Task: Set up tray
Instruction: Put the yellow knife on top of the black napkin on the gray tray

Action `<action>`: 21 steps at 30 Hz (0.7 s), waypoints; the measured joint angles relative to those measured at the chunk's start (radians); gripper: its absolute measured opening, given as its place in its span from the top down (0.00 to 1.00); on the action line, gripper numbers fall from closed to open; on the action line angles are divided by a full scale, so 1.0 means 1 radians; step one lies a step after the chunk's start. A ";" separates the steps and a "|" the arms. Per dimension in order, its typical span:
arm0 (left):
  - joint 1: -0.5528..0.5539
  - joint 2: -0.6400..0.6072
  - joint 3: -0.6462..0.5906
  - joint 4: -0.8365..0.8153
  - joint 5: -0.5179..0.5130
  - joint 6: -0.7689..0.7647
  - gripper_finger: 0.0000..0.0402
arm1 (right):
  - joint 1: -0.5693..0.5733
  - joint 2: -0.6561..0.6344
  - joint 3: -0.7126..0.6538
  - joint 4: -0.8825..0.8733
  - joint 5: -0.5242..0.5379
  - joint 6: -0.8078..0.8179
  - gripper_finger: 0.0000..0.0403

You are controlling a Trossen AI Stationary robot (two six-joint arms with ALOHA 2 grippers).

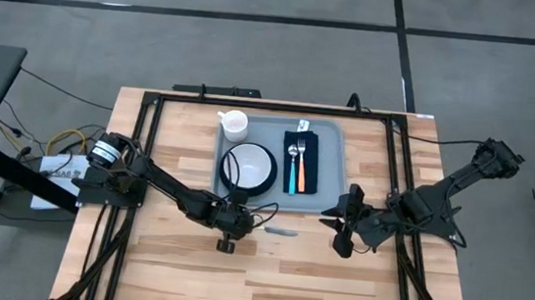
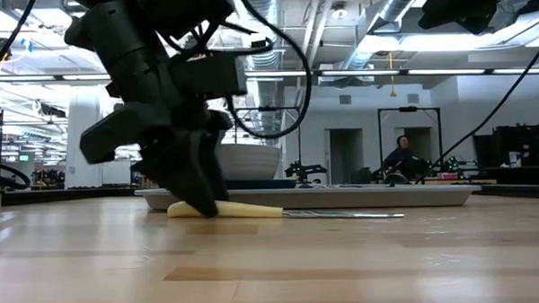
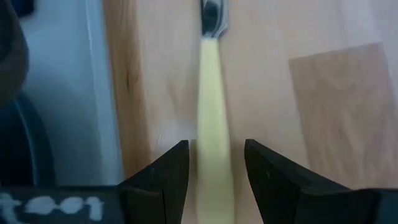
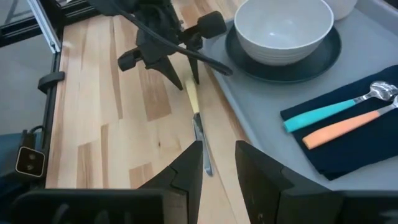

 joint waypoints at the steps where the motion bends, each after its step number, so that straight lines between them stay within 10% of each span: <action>1: 0.003 0.000 -0.001 -0.011 0.003 -0.009 0.64 | 0.000 0.000 0.000 0.000 0.000 0.000 0.78; 21: -0.028 -0.003 0.000 -0.033 0.089 -0.038 0.85 | 0.000 0.012 0.001 0.076 0.000 0.020 0.78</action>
